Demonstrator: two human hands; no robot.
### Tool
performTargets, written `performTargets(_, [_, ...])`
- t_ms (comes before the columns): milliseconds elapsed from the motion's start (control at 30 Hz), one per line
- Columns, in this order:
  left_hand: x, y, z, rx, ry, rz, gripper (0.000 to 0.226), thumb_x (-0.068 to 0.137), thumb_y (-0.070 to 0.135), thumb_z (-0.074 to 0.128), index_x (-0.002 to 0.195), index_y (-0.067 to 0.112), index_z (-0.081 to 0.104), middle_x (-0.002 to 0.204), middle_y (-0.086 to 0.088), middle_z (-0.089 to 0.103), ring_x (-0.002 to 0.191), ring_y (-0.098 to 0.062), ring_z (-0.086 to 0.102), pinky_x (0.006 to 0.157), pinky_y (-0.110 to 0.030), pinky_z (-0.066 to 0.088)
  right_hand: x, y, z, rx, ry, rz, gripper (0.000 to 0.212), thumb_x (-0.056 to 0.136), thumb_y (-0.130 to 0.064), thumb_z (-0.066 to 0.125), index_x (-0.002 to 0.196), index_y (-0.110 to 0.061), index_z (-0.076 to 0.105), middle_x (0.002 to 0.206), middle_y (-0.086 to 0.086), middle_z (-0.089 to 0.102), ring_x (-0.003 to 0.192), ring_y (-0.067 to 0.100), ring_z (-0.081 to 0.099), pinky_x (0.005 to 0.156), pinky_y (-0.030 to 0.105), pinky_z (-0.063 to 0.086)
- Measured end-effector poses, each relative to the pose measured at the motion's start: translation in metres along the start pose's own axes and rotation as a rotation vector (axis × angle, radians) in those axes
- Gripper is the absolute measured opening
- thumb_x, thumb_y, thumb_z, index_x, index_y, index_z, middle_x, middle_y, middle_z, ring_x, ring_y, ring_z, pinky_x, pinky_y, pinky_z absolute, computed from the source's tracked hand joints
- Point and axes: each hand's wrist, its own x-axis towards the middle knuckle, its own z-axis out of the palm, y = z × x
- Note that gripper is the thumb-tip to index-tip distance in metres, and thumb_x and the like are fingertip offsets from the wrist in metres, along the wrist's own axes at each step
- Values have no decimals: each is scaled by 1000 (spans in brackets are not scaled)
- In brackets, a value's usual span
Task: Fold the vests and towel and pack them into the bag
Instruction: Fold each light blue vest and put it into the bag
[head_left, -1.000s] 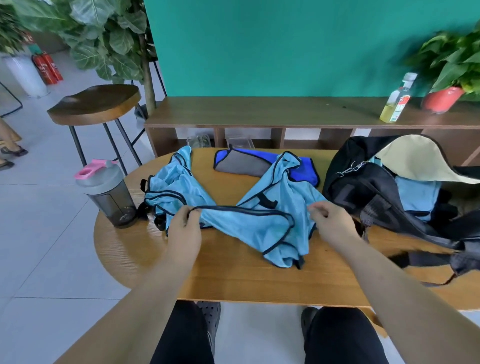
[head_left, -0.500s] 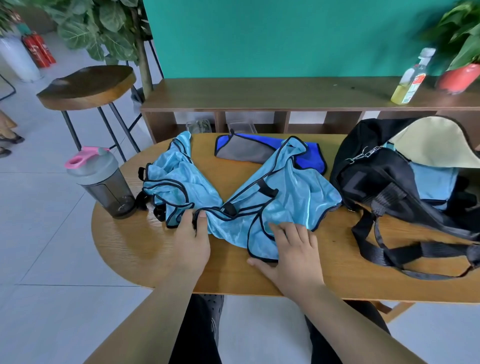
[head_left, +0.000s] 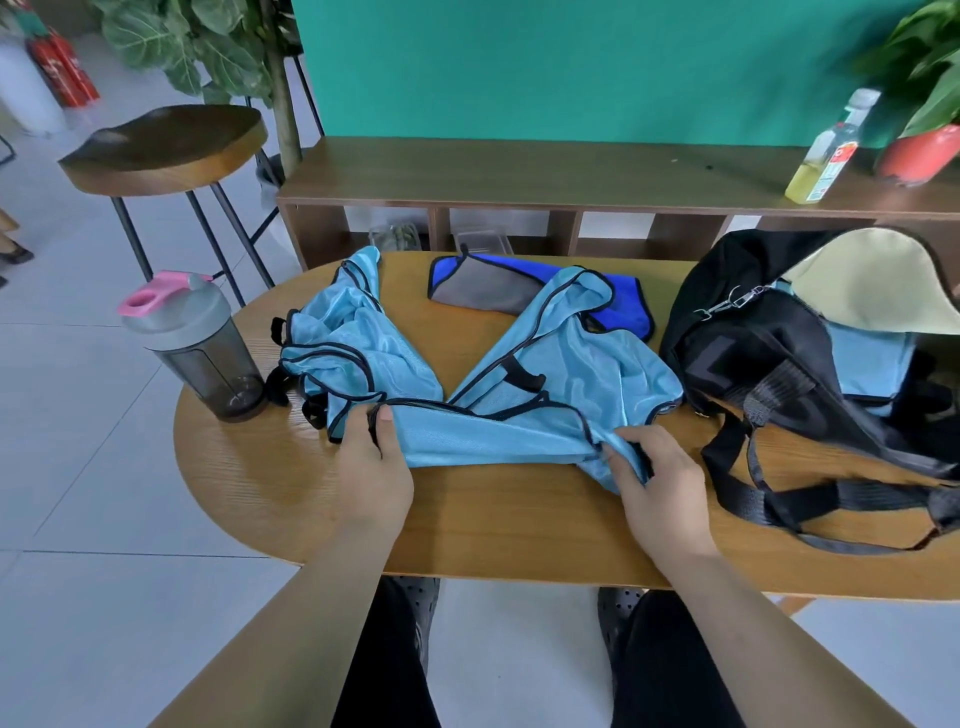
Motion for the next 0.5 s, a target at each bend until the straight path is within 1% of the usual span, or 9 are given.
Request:
performTargets(67, [0,-1,0,-18,33,-11,19,114,28,39,117,18,55,95,19,56,87,26,50,70,3,35,1,-5,-3,116,42,166,8,104,-27,64,111,-30,66,95,-14,68,86,6,64,69,15,47])
performTargets(100, [-1,-2,-1,-21,50,-14,20,114,28,39,118,16,55,96,19,56,88,27,49,70,3,34,2,-4,-5,168,75,239,9,105,-28,61,112,-32,64,94,-14,68,84,7,64,68,18,49])
performTargets(133, [-1,-3,-1,-18,63,-15,22,114,28,39,118,14,56,96,18,56,88,27,49,71,3,34,3,-2,-6,208,112,296,10,106,-27,60,114,-32,63,98,-15,68,87,5,64,73,22,52])
performTargets(167, [-1,-5,-1,-11,71,-14,24,114,28,39,119,12,57,96,18,56,89,26,49,71,3,34,3,0,-7,236,145,335,12,106,-24,60,115,-31,62,104,-15,68,94,3,64,81,26,54])
performTargets(233, [0,-6,-2,-3,82,-13,25,114,28,40,121,12,59,97,18,56,91,22,51,73,3,34,4,5,-7,269,172,370,18,103,-17,62,114,-31,62,111,-14,68,106,3,64,95,34,55])
performTargets(300, [0,-7,-2,-9,92,-20,27,113,29,41,124,13,60,99,13,59,91,5,55,74,1,36,4,6,-6,285,187,395,22,101,-12,62,111,-32,62,112,-13,68,111,6,64,101,39,54])
performTargets(400, [0,-8,-3,-23,103,-22,28,113,31,42,127,15,60,107,4,63,99,-12,56,76,-10,40,5,3,-7,295,232,407,29,101,-5,59,113,-31,62,112,-15,67,110,2,62,104,41,53])
performTargets(467, [0,-10,-3,-29,120,-21,27,113,32,42,125,17,61,109,2,65,101,-15,57,83,-23,41,5,3,-7,294,241,412,35,101,-1,57,116,-32,63,115,-17,66,113,2,61,107,41,52])
performTargets(500, [0,-10,-3,-36,127,-26,27,113,33,43,124,17,61,107,1,65,100,-16,58,83,-26,41,5,4,-6,290,240,416,38,101,0,55,116,-33,64,116,-18,66,114,2,60,108,40,51])
